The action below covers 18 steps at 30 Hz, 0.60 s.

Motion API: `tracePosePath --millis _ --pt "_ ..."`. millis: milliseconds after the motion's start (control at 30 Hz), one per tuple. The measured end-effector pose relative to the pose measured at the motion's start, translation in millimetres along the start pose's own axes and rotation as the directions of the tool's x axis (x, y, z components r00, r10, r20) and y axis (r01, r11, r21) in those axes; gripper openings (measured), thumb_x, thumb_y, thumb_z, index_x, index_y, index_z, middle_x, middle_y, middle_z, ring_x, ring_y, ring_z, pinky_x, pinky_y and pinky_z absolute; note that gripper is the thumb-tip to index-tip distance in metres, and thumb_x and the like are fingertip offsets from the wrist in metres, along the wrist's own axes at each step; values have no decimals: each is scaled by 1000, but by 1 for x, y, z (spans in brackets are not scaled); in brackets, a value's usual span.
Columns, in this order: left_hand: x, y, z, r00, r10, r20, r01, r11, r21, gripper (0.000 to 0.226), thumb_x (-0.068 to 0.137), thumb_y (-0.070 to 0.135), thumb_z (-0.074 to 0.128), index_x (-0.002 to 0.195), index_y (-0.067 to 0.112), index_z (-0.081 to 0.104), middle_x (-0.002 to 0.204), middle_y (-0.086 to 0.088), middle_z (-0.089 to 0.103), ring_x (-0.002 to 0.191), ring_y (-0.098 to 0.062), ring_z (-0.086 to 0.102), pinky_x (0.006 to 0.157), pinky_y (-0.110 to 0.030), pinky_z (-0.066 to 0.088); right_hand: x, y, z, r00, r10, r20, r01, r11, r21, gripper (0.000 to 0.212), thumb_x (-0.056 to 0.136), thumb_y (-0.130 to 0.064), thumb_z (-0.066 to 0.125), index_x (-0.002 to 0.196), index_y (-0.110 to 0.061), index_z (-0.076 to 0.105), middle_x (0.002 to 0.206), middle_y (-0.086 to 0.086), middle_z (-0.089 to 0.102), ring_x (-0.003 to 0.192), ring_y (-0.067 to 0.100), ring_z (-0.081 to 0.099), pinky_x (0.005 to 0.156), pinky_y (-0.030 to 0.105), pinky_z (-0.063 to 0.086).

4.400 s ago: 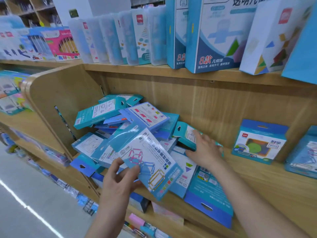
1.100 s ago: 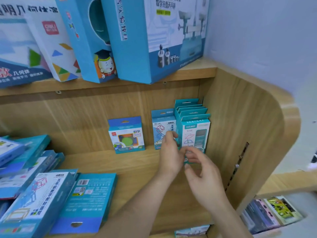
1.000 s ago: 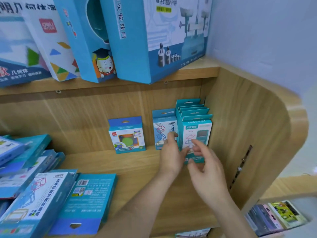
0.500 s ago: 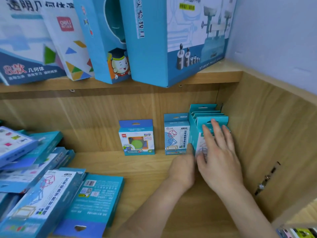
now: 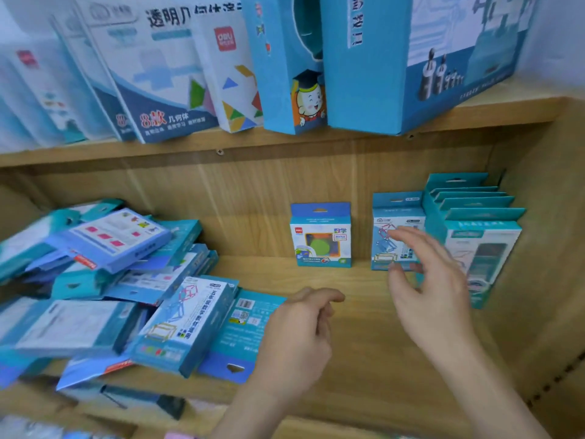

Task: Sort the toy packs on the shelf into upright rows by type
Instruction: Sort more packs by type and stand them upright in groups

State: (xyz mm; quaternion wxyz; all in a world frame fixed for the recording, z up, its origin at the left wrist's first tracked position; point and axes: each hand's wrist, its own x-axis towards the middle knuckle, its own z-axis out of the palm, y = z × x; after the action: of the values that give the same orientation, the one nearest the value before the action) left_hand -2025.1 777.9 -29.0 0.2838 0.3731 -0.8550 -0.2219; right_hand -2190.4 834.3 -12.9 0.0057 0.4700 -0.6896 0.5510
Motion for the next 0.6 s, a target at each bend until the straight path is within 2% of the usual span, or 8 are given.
tracePosePath --millis 100,167,233,333,400,533,567,600 --pt "-17 -19 -35 990 -37 -139 55 990 126 33 78 18 49 103 30 67 100 15 64 95 -4 55 84 -19 43 -18 -9 30 938 225 263 -291 924 249 45 82 3 61 107 -34 60 115 -5 62 102 5 58 87 14 46" --pt "-29 -42 -62 962 -70 -263 141 955 262 28 78 29 53 102 27 67 105 9 65 100 -12 54 87 -23 41 -30 -17 47 835 314 451 -487 805 340 42 84 7 58 113 -24 60 116 2 62 96 8 60 83 12 46" --pt "-39 -70 -87 934 -119 -338 274 845 459 45 76 49 48 110 24 65 114 2 64 107 -24 54 89 -33 45 -42 -25 59 751 352 558 -600 718 354 38 86 7 57 115 -17 60 115 5 62 94 7 60 72 6 45" --pt "-52 -101 -109 849 -482 -217 505 617 604 80 68 73 40 132 26 44 137 -4 48 128 -29 40 99 -42 41 -56 -33 72 657 383 650 -710 604 361 31 87 5 56 107 -17 63 106 1 67 91 6 62 75 17 48" --pt "-59 -108 -109 777 -615 -130 569 600 562 89 66 74 43 140 27 29 136 -8 46 126 -30 43 98 -41 43 -65 -37 79 612 411 676 -757 551 350 29 88 3 56 107 -17 64 105 2 69 92 10 65 77 26 50" --pt "-64 -99 -106 761 -598 -252 643 645 413 78 73 62 59 139 30 34 105 -3 61 99 -26 59 76 -34 47 -82 -50 86 576 396 715 -777 538 327 31 89 3 55 105 -23 62 112 4 67 98 13 63 77 26 51" --pt "-66 -96 -109 736 -622 -267 677 667 310 72 74 61 59 136 32 38 97 2 62 93 -23 60 73 -34 47 -85 -54 87 569 380 729 -778 535 328 32 89 2 55 106 -24 62 114 4 65 101 13 63 78 26 51" --pt "-67 -94 -113 696 -667 -264 708 699 101 65 76 60 59 132 32 44 93 6 63 87 -20 61 73 -34 48 -87 -58 87 567 360 741 -778 530 338 33 89 1 56 108 -26 61 116 4 65 104 14 63 80 29 52"
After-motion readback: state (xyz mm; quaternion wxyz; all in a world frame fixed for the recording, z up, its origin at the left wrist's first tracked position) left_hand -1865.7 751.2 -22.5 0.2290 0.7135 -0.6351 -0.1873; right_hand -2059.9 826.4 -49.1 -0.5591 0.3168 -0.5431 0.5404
